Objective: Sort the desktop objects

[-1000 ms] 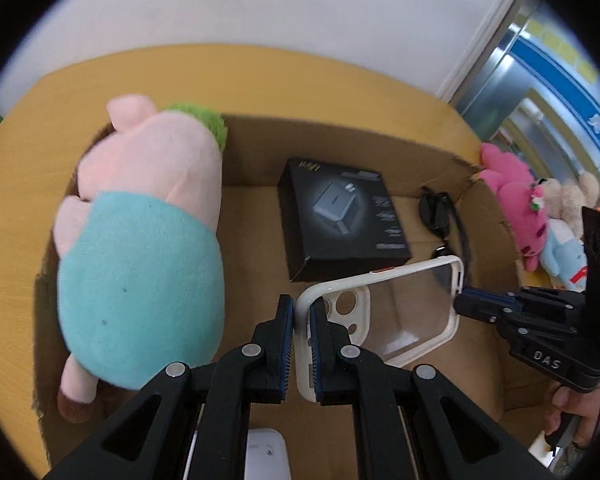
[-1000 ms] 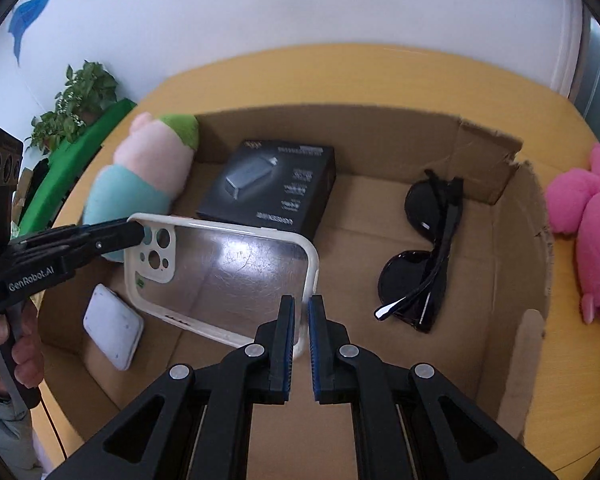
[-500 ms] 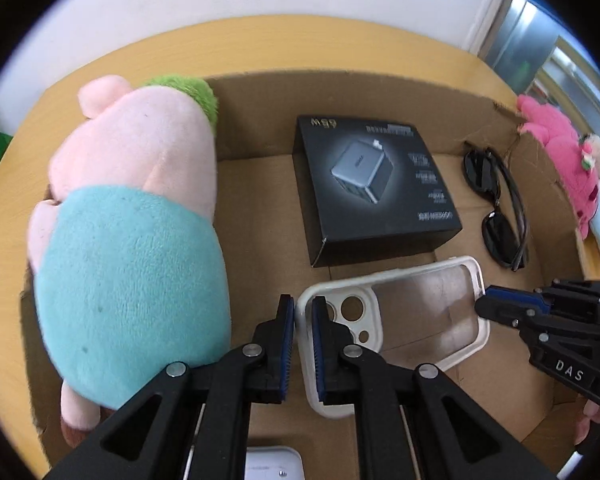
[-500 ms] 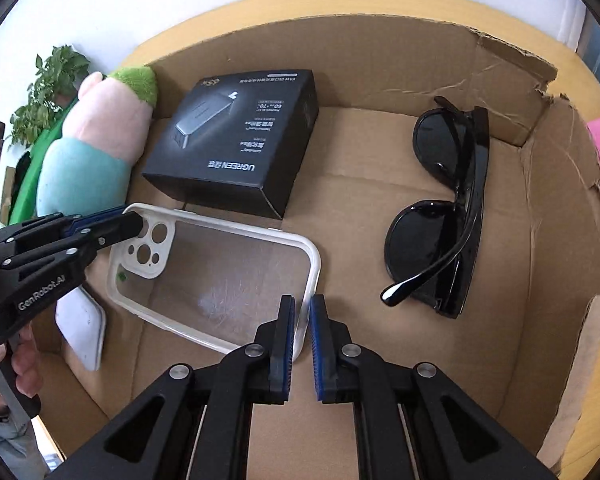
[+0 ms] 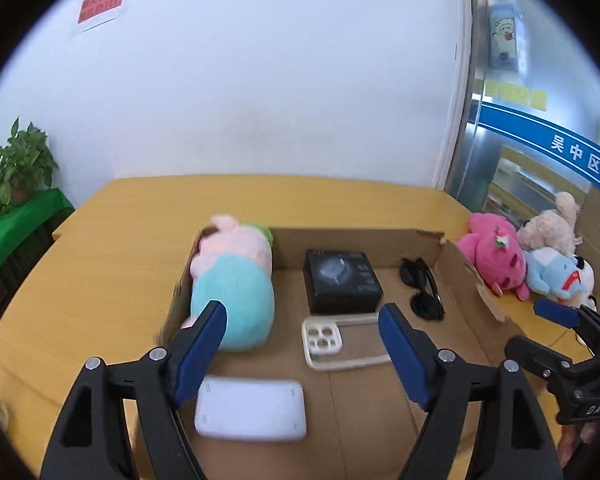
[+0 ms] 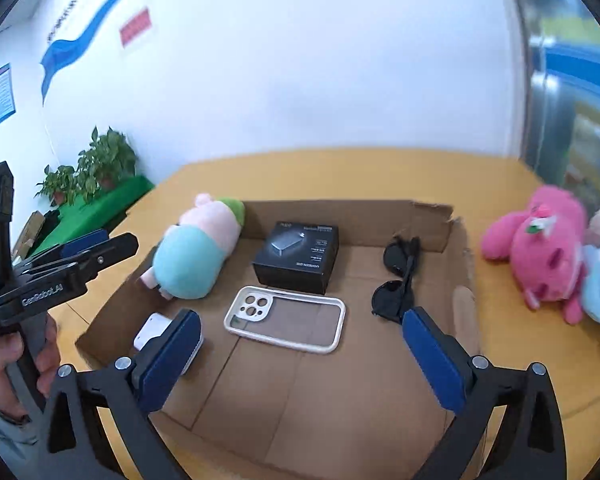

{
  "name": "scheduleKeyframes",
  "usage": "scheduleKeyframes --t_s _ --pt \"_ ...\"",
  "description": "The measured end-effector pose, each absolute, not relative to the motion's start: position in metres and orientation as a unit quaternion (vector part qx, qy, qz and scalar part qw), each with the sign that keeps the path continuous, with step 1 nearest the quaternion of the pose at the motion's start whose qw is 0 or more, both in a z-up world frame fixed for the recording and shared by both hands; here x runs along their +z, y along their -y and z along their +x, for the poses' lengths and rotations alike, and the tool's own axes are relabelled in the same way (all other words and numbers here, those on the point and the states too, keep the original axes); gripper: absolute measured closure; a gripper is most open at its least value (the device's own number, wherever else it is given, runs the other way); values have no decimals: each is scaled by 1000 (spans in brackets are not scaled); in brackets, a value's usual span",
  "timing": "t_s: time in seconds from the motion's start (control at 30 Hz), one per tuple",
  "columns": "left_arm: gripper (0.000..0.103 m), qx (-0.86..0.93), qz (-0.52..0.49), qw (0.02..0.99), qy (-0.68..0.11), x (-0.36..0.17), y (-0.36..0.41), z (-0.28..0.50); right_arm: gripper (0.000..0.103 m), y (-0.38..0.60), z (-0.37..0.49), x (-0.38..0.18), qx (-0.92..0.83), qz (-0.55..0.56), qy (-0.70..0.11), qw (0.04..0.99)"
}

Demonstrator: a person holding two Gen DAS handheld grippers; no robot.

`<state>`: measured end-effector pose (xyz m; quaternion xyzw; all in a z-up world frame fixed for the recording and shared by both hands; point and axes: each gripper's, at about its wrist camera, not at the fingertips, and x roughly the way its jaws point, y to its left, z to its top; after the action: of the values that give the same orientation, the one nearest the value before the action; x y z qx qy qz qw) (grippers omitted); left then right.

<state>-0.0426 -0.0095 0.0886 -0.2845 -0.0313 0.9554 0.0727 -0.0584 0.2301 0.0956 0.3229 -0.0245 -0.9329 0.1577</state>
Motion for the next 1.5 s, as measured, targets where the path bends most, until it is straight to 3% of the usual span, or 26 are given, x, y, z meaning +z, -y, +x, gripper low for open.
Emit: scheduleKeyframes --t_s 0.13,0.3,0.7,0.9,1.5 --pt "24 964 -264 40 17 57 3 -10 0 -222 -4 81 -965 247 14 91" --pt "24 962 -266 -14 -65 19 -15 -2 0 -220 4 54 -967 245 25 69" --pt "20 971 -240 -13 -19 -3 -14 0 0 -221 -5 -3 -961 273 4 36" --pt "14 972 -234 -12 -19 -4 -14 -2 0 -220 2 -3 -968 247 -2 38" --pt "13 972 -234 -10 -19 -5 -14 -4 0 -221 4 -6 -970 239 -2 41"
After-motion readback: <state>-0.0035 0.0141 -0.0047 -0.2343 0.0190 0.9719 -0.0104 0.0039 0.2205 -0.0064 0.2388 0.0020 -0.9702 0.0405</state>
